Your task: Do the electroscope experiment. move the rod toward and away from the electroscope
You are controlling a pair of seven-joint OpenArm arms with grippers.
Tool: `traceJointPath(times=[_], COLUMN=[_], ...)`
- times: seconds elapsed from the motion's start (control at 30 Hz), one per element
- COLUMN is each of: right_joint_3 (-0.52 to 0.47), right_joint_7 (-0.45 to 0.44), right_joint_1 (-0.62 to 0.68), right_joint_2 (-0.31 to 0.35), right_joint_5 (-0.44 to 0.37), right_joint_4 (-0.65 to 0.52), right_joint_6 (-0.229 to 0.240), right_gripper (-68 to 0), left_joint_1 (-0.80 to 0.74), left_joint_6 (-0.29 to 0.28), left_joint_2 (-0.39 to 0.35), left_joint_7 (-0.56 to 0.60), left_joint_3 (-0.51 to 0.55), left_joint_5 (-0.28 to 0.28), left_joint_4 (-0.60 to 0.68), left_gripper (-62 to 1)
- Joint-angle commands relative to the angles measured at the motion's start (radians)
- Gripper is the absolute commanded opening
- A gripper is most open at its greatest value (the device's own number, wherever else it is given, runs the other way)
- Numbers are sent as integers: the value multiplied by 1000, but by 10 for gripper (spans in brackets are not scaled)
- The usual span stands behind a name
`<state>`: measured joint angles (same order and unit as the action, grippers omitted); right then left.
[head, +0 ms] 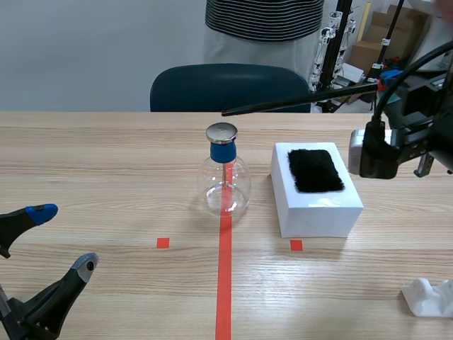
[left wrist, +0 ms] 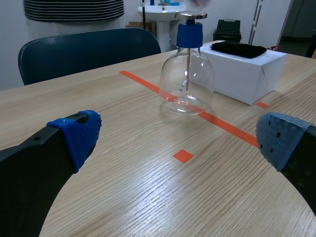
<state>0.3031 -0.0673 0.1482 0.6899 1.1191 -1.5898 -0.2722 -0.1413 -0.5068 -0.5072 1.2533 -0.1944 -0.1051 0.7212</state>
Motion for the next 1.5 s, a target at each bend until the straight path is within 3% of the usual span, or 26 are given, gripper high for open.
traceJointPath(times=[0.0, 0.43, 0.7, 0.9, 1.03, 1.4, 1.47], right_joint_3=[-15, -15, -17, -54, -134, -420, -460], right_joint_7=[8, 5, -3, -2, -26, -167, -196], right_joint_1=[-15, -15, -15, -4, 45, 357, 428], right_joint_2=[13, 14, 14, 20, 20, 19, 19], right_joint_5=[5, 49, 4, -91, -167, -402, -457], right_joint_4=[-11, -10, -10, -49, -111, -294, -315], right_joint_6=[-18, 20, 9, 3, 4, 1, -28], right_gripper=[-676, -676, -676, -676, -676, -676, -676], left_joint_1=[0, 0, 0, 0, 0, 0, 0], left_joint_6=[-1, -1, -1, -1, -1, -1, -1], left_joint_2=[-11, -11, -11, -11, -11, -11, -11], left_joint_7=[15, 15, 15, 14, 15, 15, 15], left_joint_3=[4, 4, 4, 4, 4, 4, 4], left_joint_5=[8, 8, 8, 8, 8, 8, 8], left_joint_4=[5, 5, 5, 5, 5, 5, 5], left_gripper=[14, 14, 14, 14, 14, 14, 14])
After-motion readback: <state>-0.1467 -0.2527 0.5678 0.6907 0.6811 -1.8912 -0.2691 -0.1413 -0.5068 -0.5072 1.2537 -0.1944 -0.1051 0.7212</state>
